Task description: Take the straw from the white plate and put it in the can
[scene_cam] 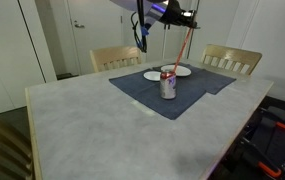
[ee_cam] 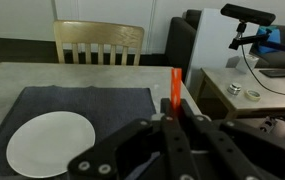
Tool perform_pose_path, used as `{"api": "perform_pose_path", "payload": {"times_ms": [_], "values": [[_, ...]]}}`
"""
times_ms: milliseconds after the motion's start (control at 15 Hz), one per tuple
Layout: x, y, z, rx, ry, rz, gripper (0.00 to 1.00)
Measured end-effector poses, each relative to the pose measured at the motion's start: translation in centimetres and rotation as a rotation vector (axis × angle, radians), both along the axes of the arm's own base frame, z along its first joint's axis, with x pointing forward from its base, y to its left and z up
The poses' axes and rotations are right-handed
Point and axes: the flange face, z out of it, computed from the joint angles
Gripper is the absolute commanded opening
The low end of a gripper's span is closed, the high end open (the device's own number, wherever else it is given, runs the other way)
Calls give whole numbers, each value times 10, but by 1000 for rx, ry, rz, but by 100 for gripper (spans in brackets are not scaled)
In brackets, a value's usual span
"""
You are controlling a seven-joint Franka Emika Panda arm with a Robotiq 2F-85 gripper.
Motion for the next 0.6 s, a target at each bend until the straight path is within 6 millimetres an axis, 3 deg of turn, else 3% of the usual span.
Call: {"api": "perform_pose_path", "payload": {"times_ms": [600], "values": [[0,0,6,-16,-2,-14,2]]}}
